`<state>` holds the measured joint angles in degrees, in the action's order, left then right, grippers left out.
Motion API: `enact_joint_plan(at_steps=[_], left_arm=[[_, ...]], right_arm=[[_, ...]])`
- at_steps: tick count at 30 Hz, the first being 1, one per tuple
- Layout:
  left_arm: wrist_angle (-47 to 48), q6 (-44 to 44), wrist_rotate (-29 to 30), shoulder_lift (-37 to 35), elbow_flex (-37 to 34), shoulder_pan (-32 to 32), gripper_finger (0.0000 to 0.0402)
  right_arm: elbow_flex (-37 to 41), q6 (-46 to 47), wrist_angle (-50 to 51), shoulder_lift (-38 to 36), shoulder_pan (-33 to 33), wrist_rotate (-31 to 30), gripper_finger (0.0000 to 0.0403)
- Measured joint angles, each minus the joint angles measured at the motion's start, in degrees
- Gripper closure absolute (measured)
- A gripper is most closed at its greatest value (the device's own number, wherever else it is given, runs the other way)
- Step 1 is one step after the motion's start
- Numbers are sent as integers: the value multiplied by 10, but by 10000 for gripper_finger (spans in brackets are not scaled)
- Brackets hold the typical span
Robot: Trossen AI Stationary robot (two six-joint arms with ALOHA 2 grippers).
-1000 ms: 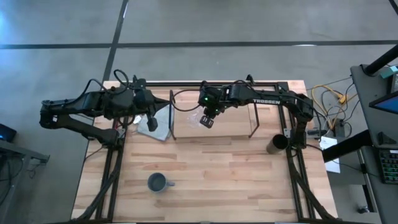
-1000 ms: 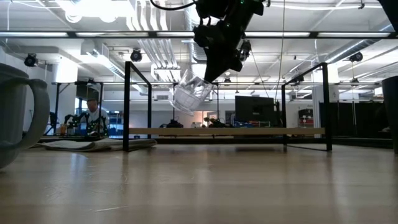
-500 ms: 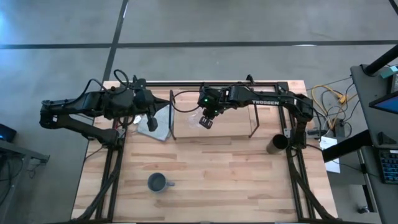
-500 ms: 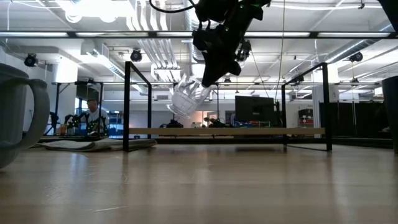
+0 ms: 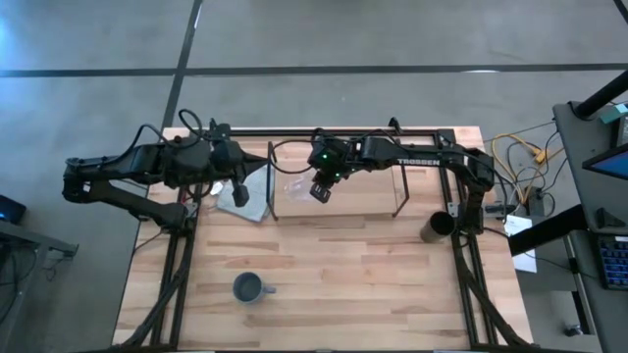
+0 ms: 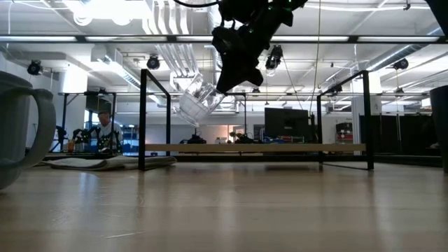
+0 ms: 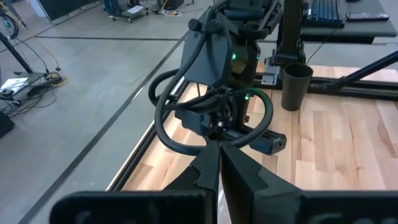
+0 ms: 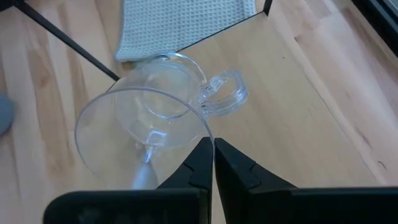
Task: Stack small to large cups/mugs on shelf
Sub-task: Put the transparent mug on the shelf
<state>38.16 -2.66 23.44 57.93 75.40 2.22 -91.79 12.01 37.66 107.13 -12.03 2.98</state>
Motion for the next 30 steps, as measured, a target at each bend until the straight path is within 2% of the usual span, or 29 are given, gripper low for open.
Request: enact_joint_plan(at_steps=[6,10,14,19,30], left_arm=[[-5,0,0,0,0,0,401],[-5,0,0,0,0,0,401],[-5,0,0,0,0,0,401],[-4,0,0,-2,0,0,401],[-2,0,0,-13,1,0,401]], right_arm=[[0,0,11,0,0,0,394],[-2,0,-24,9,-2,2,394],[-16,5,-51,45,-3,37,394],[-56,-1,-27,87,-2,41,394],[-194,-76,185,130,-6,30,394]])
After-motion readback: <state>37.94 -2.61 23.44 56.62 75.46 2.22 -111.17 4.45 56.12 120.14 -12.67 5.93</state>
